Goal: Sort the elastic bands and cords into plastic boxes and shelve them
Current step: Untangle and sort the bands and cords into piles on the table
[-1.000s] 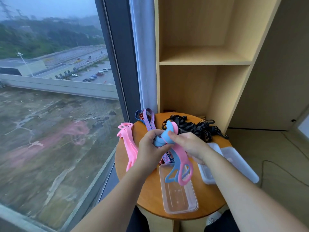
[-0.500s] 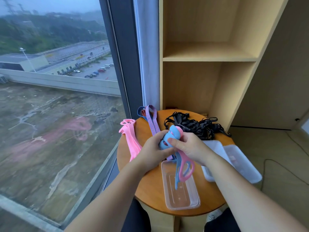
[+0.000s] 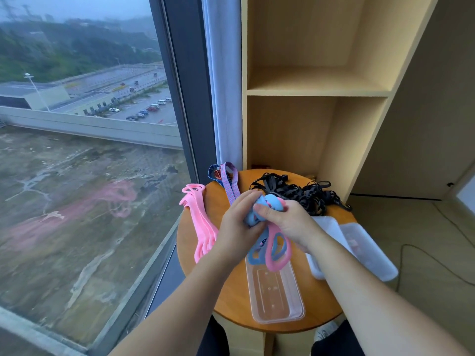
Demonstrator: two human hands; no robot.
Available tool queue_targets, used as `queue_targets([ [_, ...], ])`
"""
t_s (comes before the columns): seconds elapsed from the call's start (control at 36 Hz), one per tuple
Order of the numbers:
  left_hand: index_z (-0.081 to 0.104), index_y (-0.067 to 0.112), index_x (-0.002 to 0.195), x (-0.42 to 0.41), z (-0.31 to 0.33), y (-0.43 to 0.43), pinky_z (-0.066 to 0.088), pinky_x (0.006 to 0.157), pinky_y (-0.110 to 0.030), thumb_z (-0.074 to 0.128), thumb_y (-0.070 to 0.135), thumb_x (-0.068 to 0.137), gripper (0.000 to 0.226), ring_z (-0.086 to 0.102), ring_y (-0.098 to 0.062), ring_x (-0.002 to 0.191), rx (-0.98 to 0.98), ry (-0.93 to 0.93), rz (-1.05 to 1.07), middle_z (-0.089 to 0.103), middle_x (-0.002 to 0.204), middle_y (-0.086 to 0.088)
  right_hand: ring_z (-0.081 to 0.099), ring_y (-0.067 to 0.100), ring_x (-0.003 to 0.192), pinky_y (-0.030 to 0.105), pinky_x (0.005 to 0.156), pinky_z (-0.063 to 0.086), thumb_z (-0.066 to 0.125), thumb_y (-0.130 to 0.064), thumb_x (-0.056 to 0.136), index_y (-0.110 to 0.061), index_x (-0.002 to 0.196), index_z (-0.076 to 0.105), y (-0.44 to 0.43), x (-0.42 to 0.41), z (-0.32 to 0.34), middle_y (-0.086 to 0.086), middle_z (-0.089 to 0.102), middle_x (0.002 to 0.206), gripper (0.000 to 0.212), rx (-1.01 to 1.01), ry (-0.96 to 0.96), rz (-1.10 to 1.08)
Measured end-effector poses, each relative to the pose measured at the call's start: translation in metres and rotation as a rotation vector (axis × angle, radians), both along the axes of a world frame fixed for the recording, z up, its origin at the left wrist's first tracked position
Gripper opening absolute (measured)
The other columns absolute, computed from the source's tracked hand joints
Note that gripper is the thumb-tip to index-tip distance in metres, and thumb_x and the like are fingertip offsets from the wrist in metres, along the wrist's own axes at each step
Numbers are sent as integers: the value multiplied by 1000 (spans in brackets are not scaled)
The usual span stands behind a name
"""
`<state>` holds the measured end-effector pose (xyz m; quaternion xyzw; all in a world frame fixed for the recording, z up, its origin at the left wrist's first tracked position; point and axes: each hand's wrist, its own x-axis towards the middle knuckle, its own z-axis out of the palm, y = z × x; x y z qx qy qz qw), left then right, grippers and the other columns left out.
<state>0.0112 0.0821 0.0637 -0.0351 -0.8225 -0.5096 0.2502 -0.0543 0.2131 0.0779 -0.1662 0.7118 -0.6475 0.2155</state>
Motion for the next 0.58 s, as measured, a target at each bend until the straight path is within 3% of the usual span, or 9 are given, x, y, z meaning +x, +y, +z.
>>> queue_targets([
  [0.08,34,23,147,0,1,-11,47,104,-41,83,17,72,89,54,-11,125,342,-286,-177,51,140,2,67,32,84,47,82,53,79,-40,68,-6,90,74,5,0,-5,22,71,93,40,-93,-52,26],
  [0.14,34,26,147,-2,1,-19,46,105,-41,83,33,66,95,55,-13,125,438,-385,-255,52,141,-1,65,30,84,43,79,52,77,-33,73,-7,91,75,8,-1,-6,19,70,90,33,-112,-86,54],
  [0.22,60,35,123,0,1,-20,52,95,-35,74,26,79,47,64,-17,111,358,-331,-364,67,122,-4,68,30,91,42,83,55,75,-26,77,-6,100,73,9,-1,-7,18,72,99,30,-160,-161,120],
  [0.33,62,31,116,0,-4,-13,54,88,-49,66,21,86,32,63,-16,90,307,-228,-262,64,110,-15,64,37,99,56,96,48,69,-17,84,-4,108,70,6,2,-6,26,67,109,28,-222,-215,154],
  [0.42,62,45,112,0,-6,-11,59,83,-43,71,25,85,35,67,-15,86,294,-196,-179,68,105,-1,62,36,98,55,98,46,70,-11,84,-2,116,63,3,3,-4,30,64,111,34,-239,-250,104],
  [0.5,56,64,106,0,-6,-12,60,81,-37,70,17,81,54,66,-11,85,236,-146,-103,69,101,17,64,33,93,49,90,51,71,-17,81,-2,115,65,3,3,-2,30,65,111,38,-226,-270,113],
  [0.58,53,66,107,-2,-5,-13,57,85,-37,63,6,79,67,66,-16,97,223,-118,-62,68,109,12,66,32,91,44,84,55,74,-28,81,-4,115,68,5,4,-2,29,66,114,42,-219,-291,90],
])
